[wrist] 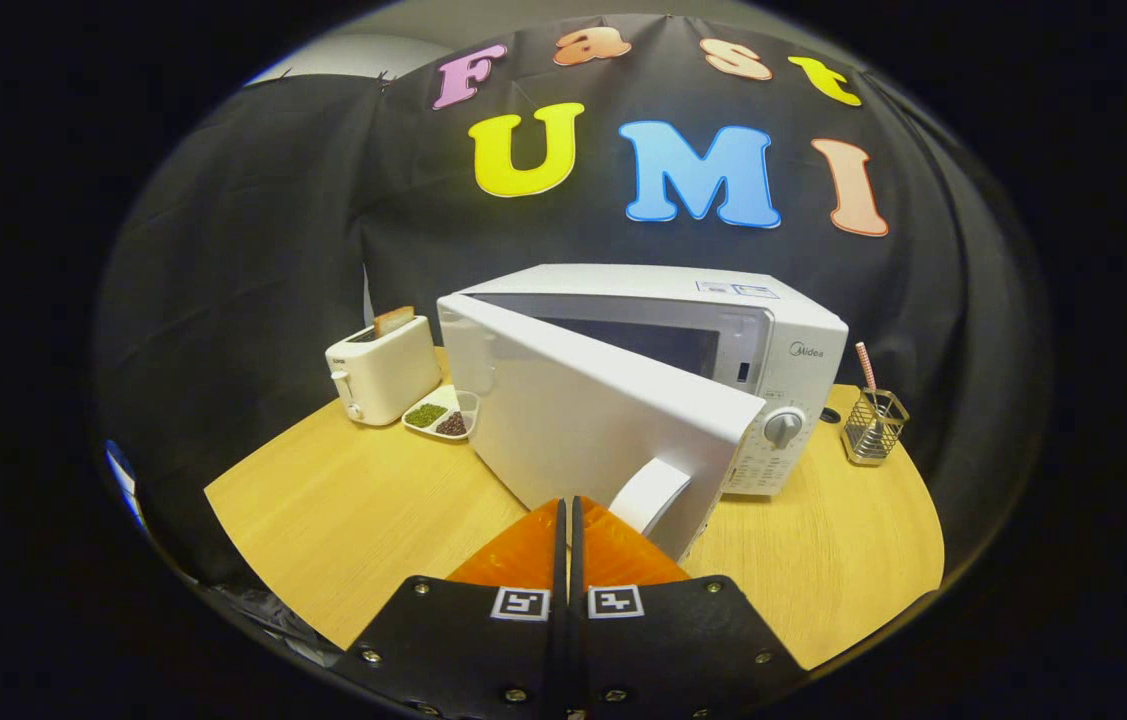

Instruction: Open the microwave, put the food inside, and close the microwave door.

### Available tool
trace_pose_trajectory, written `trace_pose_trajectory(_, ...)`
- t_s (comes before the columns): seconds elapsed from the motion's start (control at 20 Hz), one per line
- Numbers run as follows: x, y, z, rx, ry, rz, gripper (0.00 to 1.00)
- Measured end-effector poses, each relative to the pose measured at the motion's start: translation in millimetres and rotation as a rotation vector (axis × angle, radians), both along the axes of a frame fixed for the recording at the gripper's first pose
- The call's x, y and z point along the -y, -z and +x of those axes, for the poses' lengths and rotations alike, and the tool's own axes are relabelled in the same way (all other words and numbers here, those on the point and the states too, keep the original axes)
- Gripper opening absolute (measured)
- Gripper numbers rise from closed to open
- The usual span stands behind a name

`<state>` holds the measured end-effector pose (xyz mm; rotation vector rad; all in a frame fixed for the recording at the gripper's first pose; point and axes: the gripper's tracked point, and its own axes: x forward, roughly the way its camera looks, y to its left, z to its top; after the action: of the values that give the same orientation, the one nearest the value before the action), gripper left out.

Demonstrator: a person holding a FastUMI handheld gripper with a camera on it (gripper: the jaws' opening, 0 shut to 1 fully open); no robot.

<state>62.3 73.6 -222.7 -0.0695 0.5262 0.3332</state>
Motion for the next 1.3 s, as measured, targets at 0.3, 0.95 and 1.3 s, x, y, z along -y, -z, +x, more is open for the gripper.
trace_pose_trajectory(0.3, 18.6, 0.3, 34.7, 0.012, 0.004, -0.032, 0.0)
trace_pose_trajectory(0.95, 39.9, 4.6, 112.3, 0.034, 0.088, -0.052, 0.0)
trace_pose_trajectory(1.3, 47.2, 4.1, 147.9, 0.055, 0.176, -0.065, 0.0)
